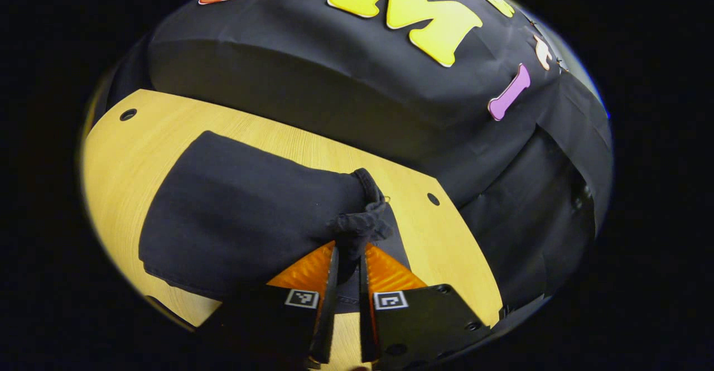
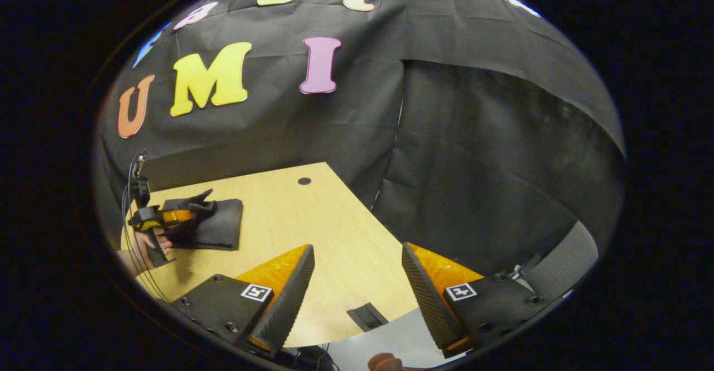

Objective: Grasp the waist and the cuffs of the jeans and fold them to make the two legs overlap; first hold the waist and fold one-third of the jeans toward the cuffs, then hold the cuffs and fold the remaining one-third in the same direction to finish folding.

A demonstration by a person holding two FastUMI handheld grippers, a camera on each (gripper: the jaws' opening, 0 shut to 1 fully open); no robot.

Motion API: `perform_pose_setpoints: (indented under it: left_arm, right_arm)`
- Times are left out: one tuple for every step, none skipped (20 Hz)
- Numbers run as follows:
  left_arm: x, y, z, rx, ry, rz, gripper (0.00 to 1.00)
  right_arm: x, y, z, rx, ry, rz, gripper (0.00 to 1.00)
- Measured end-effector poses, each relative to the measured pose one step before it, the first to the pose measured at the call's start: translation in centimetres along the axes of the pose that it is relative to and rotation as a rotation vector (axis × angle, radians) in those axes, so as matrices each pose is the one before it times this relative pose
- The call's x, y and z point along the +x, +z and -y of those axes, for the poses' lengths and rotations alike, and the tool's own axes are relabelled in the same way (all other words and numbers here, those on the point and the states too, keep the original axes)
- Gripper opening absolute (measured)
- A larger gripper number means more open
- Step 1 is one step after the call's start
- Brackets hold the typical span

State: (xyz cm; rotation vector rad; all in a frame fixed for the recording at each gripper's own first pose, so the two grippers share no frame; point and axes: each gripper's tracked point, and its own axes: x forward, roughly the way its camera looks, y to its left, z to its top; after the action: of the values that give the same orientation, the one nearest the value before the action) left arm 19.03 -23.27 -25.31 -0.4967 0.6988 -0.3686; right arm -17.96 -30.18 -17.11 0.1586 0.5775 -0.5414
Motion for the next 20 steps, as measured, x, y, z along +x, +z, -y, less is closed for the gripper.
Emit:
perform_pose_setpoints:
  left_arm:
    - [0.518, -0.586, -0.219, 0.00177, 0.01651, -0.01190, 0.36]
    - [0.084, -0.147, -0.179, 0.01016, 0.01458, 0.00028, 0.50]
    - [-0.043, -0.152, 0.225, 0.00808, 0.00940, -0.00068, 0.51]
    - [-0.139, 0.068, -0.173, 0.01096, 0.01407, 0.00452, 0.53]
    - [-0.146, 0.038, 0.446, 0.00085, -0.00266, -0.00164, 0.54]
    - [-0.153, -0.170, 0.729, 0.00093, -0.00835, -0.00598, 0.69]
    - [-0.283, -0.430, 0.598, 0.00797, -0.00664, -0.00783, 0.85]
    - [-0.592, -0.158, 0.423, 0.00721, 0.00123, -0.00690, 1.00]
    - [-0.185, -0.186, 0.233, 0.00298, 0.00240, -0.00128, 0.98]
    - [-0.360, 0.077, 0.314, 0.00202, -0.00559, 0.00013, 0.98]
    - [-0.416, -0.038, 0.716, -0.00797, -0.02268, -0.00668, 0.98]
    - [-0.779, 0.047, 0.479, -0.01198, -0.01621, -0.00012, 0.98]
    - [-0.673, 0.332, 0.317, -0.00416, -0.01277, 0.00436, 0.98]
    - [-0.921, 0.597, 0.154, 0.00663, 0.00017, 0.01222, 0.98]
    - [-1.234, 0.950, -0.069, 0.02075, 0.00969, 0.02106, 0.98]
    - [-1.305, 1.305, -0.260, 0.02826, 0.01598, 0.03298, 0.98]
    - [-1.508, 1.616, -0.318, 0.03055, 0.01674, 0.04396, 0.98]
    - [-1.457, 2.041, -0.450, 0.03121, 0.01794, 0.05589, 0.98]
    - [-1.464, 2.150, -0.823, 0.02811, 0.03551, 0.05854, 0.98]
    - [-1.392, 2.120, -0.827, 0.02625, 0.03505, 0.05003, 0.98]
  right_arm:
    - [0.395, -0.044, -0.129, 0.00508, 0.00365, -0.00700, 0.95]
    - [0.365, -0.062, -0.189, 0.00458, 0.00500, -0.00754, 0.97]
    - [0.317, 0.040, -0.291, 0.00284, 0.00824, -0.00311, 0.97]
    - [0.326, 0.057, -0.425, -0.00014, 0.00740, 0.00074, 0.95]
    - [0.320, 0.141, -0.396, -0.00368, 0.01059, 0.00136, 0.95]
    - [0.217, 0.147, -0.539, -0.00199, 0.01209, 0.00209, 0.95]
    - [0.187, 0.121, -0.519, 0.00031, 0.01059, 0.00260, 0.95]
    - [0.169, 0.253, -0.537, 0.00257, 0.01265, 0.00375, 0.97]
    - [0.044, 0.325, -0.563, 0.00075, 0.01458, 0.00798, 0.95]
    - [0.052, 0.401, -0.577, -0.01456, 0.00821, 0.01299, 0.95]
    - [0.047, 0.430, -0.885, -0.04093, 0.01557, 0.02009, 0.94]
    - [0.008, 0.719, -1.454, -0.04041, 0.02819, 0.01645, 0.96]
    - [0.011, 0.766, -1.534, -0.03589, 0.02997, 0.01719, 0.95]
    - [0.105, 1.041, -1.862, -0.03598, 0.03811, 0.02341, 0.95]
    - [0.150, 1.343, -1.921, -0.03092, 0.03987, 0.02763, 0.95]
    - [0.293, 1.441, -1.966, -0.02527, 0.04345, 0.03240, 0.97]
    - [0.411, 1.835, -2.116, -0.01544, 0.04702, 0.03905, 0.95]
    - [0.617, 1.481, -1.918, 0.00404, 0.04061, 0.03171, 0.97]
    - [0.747, 1.231, -1.696, 0.01113, 0.03508, 0.02325, 0.95]
    - [0.824, 0.756, -1.467, 0.01290, 0.02730, 0.02155, 0.96]
